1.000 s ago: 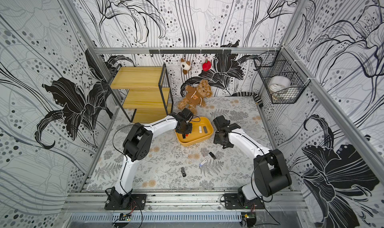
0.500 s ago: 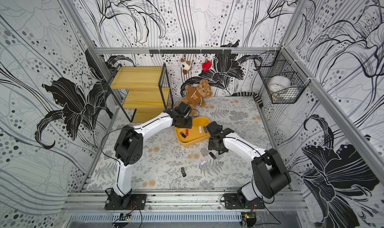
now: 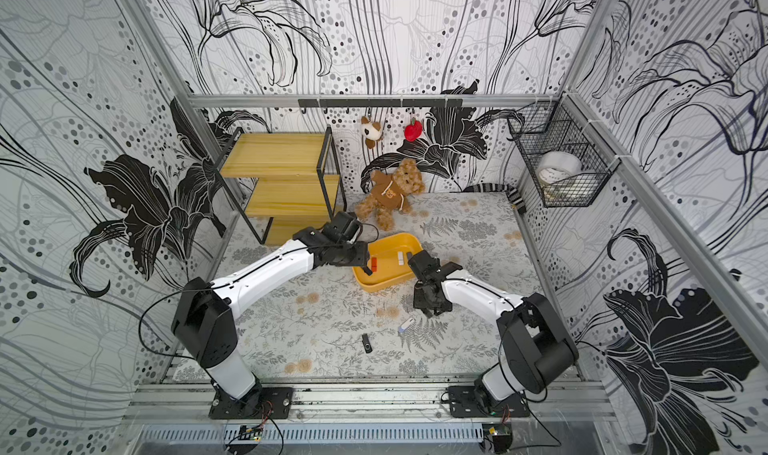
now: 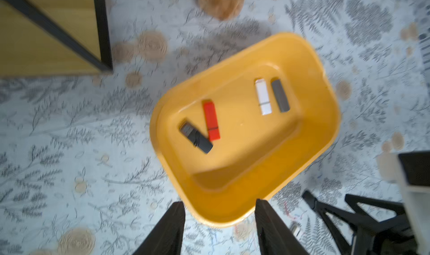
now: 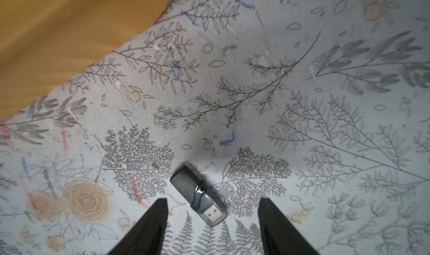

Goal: Put the usb flash drive into the storage box
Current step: Pick up the USB flash from the center of the board.

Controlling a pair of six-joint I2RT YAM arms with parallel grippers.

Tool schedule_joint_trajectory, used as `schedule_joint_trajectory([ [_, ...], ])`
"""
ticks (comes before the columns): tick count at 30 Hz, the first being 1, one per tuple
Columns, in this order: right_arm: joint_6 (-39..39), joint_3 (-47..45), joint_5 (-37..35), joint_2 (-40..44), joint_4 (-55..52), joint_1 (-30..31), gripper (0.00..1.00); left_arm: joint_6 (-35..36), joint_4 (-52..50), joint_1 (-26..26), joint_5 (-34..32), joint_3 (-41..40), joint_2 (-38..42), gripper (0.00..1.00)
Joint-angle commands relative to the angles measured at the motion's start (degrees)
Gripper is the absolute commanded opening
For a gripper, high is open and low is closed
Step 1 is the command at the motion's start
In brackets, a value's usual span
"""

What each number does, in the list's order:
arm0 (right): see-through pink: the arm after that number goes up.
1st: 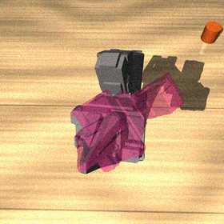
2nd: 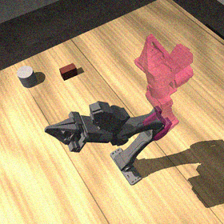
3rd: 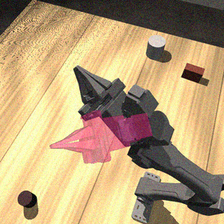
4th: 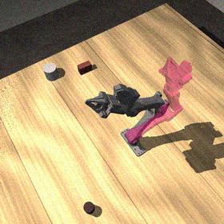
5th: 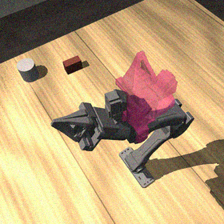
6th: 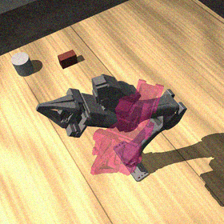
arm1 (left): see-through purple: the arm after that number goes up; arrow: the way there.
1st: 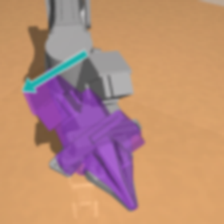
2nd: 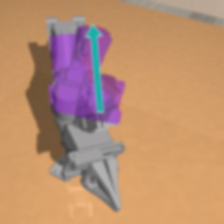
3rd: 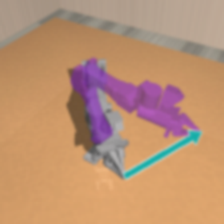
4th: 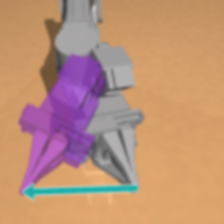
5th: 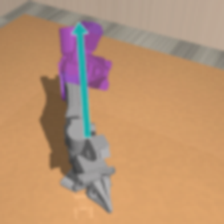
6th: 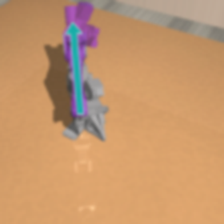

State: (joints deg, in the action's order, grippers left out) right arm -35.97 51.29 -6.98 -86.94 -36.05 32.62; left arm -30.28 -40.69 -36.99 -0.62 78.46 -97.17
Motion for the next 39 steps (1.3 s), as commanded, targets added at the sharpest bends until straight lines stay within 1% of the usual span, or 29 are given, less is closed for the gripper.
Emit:
schedule_joint_trajectory([
  [1, 0.96, -0.94, 1.40, -1.78, 0.40, 0.35, 0.66, -3.03, 2.55, -2.58, -1.56, -5.39, 3.04, 0.54],
  [11, 1.92, -1.35, 3.02, -4.33, 1.93, 0.54, 0.62, -7.71, 1.83, -7.65, -2.10, -14.74, 10.37, 0.55],
  [23, 2.20, -0.67, 3.47, -6.11, 2.13, 0.90, 0.54, -11.55, 3.81, -9.77, -1.67, -23.61, 14.85, 0.56],
  [30, 1.86, -1.26, 3.41, -6.75, 2.52, 1.26, 0.50, -12.54, 4.51, -10.36, -1.40, -26.14, 15.13, 0.56],
  [31, 1.77, -1.20, 3.30, -7.09, 2.39, 1.46, 0.49, -12.75, 4.78, -10.68, -1.19, -26.34, 15.10, 0.56],
  [39, 1.16, -1.71, 3.29, -7.56, 2.36, 2.28, 0.45, -13.63, 4.94, -11.73, -1.20, -26.42, 15.16, 0.56],
])
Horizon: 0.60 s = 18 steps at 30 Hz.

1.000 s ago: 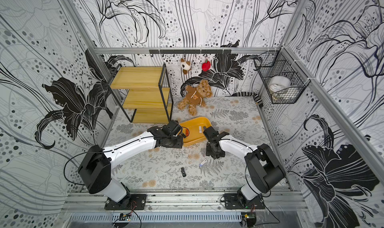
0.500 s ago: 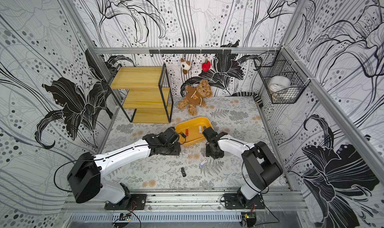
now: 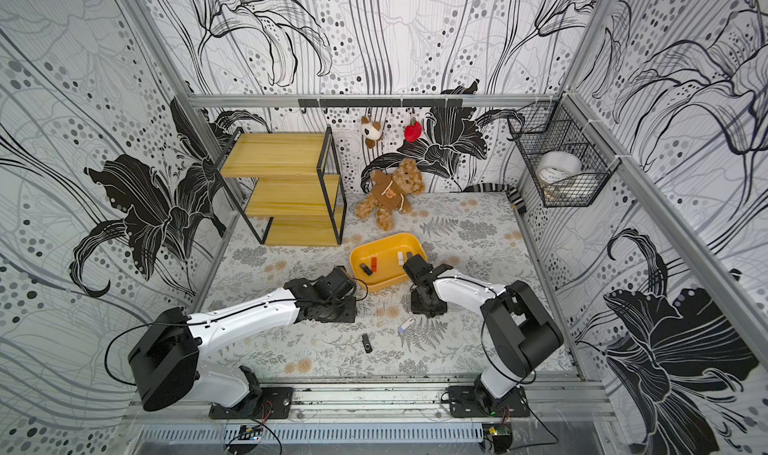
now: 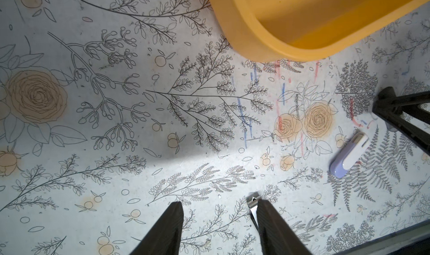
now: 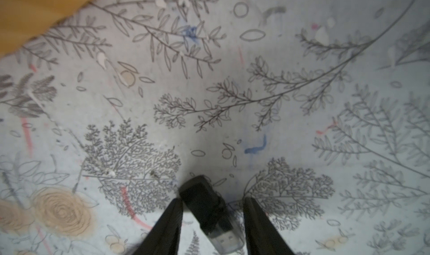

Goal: Put the usb flash drive into the storage box
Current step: Pick up the USB flash from the center of the board.

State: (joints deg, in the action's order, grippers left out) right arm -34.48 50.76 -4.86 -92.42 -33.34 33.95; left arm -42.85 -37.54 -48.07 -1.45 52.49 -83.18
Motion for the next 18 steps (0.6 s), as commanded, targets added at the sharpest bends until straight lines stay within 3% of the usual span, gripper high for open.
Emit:
schedule_joint_trajectory([
  [1, -0.41, -1.54, 1.41, -2.01, -0.25, 1.29, 0.41, -1.77, 2.03, -1.61, -0.23, -0.55, 0.82, 0.56],
  [4, -0.46, -2.06, 1.44, -2.81, -1.10, 2.68, 0.27, -3.66, 2.08, -4.55, 0.48, -0.72, -0.20, 0.57],
  [12, -1.29, -2.60, 1.19, -2.82, -0.92, 3.10, 0.16, -8.92, 0.45, -10.36, -0.45, -0.48, -3.26, 0.57],
  [15, -1.85, -2.88, 0.83, -2.36, -1.02, 3.00, 0.00, -10.18, 0.54, -12.06, -0.31, -0.22, -4.16, 0.58],
  [18, -1.81, -3.96, 0.99, -1.88, -0.34, 1.96, 0.00, -11.47, 0.36, -13.11, -0.24, -0.19, -4.87, 0.58],
])
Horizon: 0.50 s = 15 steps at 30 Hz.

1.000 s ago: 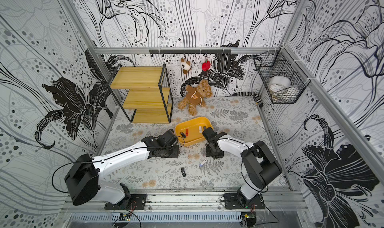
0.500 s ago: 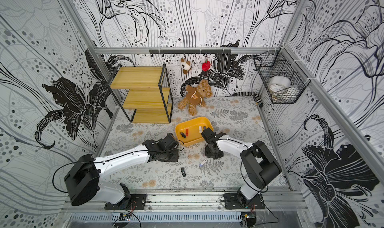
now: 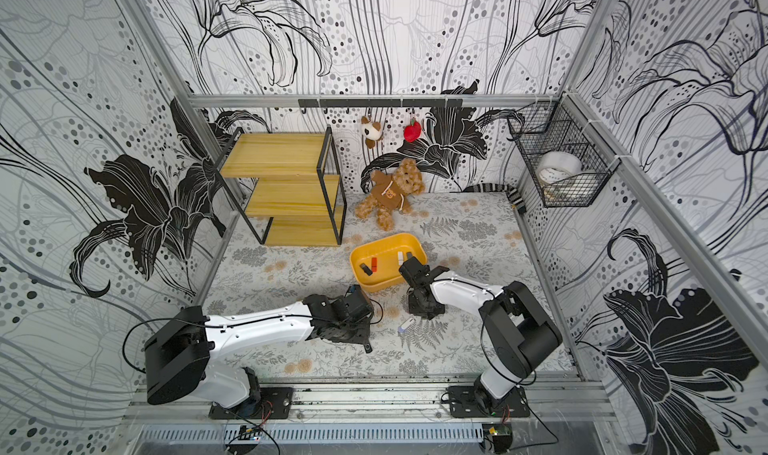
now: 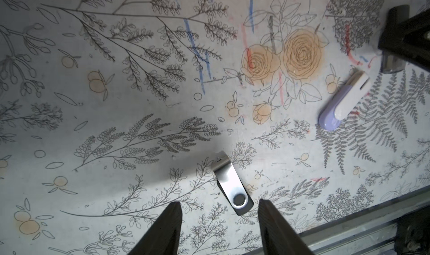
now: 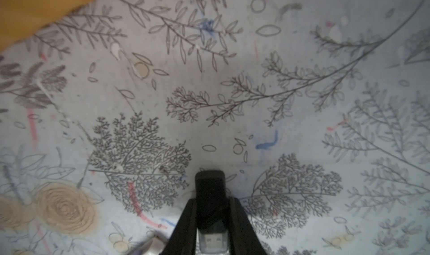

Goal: Put the usb flash drive into the storage box
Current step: Pick up the USB flash from the center of the board.

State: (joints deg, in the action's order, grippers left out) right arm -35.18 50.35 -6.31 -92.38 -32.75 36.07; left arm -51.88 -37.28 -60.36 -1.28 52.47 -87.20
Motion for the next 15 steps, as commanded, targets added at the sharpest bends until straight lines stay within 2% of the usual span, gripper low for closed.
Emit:
schedule_joint_trajectory([
  [1, -1.34, -3.75, 2.44, -1.64, -0.82, -0.56, 0.00, -2.74, -0.06, -1.11, -0.30, -0.10, -1.12, 0.58],
  [15, -1.87, -5.14, 1.60, 2.46, -1.41, -3.06, 0.00, -2.44, -2.37, -3.27, -0.60, 5.44, -9.38, 0.58],
])
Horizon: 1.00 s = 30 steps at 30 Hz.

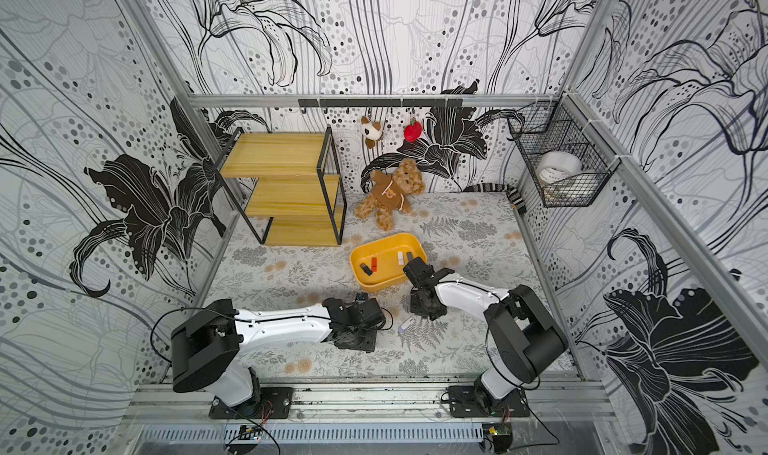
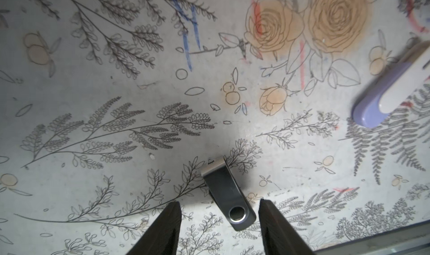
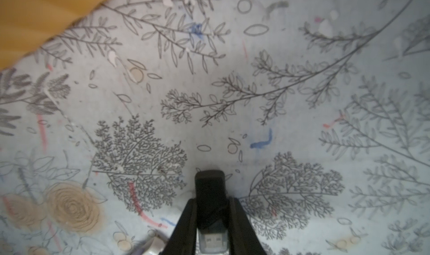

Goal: Put the usb flash drive into the storage box
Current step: Pick up the USB flash from the center of the board.

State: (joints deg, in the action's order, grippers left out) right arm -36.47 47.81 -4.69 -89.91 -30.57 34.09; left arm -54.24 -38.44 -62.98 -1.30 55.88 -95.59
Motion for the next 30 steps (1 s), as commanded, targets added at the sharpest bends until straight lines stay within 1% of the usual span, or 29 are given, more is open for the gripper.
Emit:
schedule_joint_trajectory([
  [1, -0.45, -2.80, -0.05, 0.23, -3.62, -1.20, 0.00, -0.16, -1.20, -0.77, -0.55, 2.17, -1.32, 0.59],
  [9, 0.00, -3.56, -0.06, 1.14, -3.66, -1.91, 0.00, 0.41, -3.65, -1.74, -0.27, 3.93, -3.83, 0.54],
  [13, -0.08, -3.55, 0.04, 1.14, -3.54, -1.95, 0.00, 0.71, -4.83, -2.00, -0.47, 4.64, -4.77, 0.45],
  [16, 0.08, -3.44, 0.12, 1.07, -3.56, -1.96, 0.00, 0.96, -4.90, -2.05, -0.59, 4.76, -5.18, 0.43],
  [18, 0.13, -3.43, 0.12, 1.19, -3.58, -1.98, 0.00, 0.98, -5.31, -2.00, -0.97, 4.92, -5.44, 0.37],
  [20, 0.24, -3.34, -0.14, 1.47, -3.80, -1.96, 0.00, 1.05, -5.42, -2.05, -1.26, 4.77, -5.48, 0.34],
  [25, 0.58, -2.01, -1.32, 2.17, -5.32, -1.96, 0.00, 1.56, -5.55, -2.06, -1.89, 4.94, -5.92, 0.32],
  [27, 0.70, -1.37, -1.77, 2.60, -5.91, -1.93, 0.00, 1.68, -5.58, -2.05, -2.12, 5.16, -6.17, 0.27],
  [30, 0.96, -0.04, -2.41, 3.82, -7.27, -1.92, 0.00, 2.03, -5.59, -2.01, -2.04, 5.42, -6.42, 0.17],
])
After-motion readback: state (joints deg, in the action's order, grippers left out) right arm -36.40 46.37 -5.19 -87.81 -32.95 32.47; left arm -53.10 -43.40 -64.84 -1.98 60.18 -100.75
